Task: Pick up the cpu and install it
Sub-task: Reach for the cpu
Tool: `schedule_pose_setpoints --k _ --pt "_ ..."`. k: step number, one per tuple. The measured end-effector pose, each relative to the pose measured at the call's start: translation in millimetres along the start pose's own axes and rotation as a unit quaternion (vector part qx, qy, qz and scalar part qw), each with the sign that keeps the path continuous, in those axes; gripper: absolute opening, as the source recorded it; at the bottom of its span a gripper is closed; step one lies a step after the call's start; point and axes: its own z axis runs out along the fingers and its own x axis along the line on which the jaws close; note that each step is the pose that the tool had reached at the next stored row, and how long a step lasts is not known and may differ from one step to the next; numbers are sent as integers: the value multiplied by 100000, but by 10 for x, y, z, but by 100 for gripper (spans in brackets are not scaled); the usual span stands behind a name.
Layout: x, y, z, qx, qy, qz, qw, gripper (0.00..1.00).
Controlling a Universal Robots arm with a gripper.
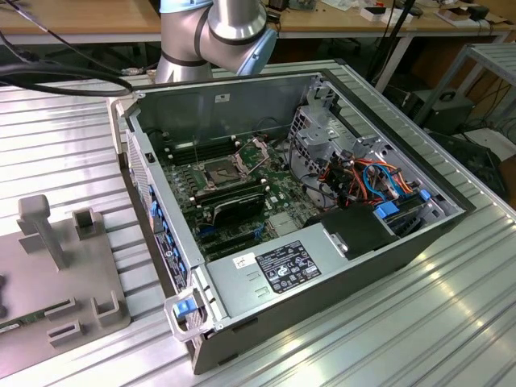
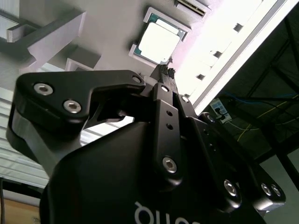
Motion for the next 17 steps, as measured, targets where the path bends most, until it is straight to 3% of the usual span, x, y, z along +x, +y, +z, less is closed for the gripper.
schedule_pose_setpoints --k 3,17 --pt "1 -2 36 -1 -6 0 100000 11" --pt "3 -6 94 -1 -5 10 100000 11"
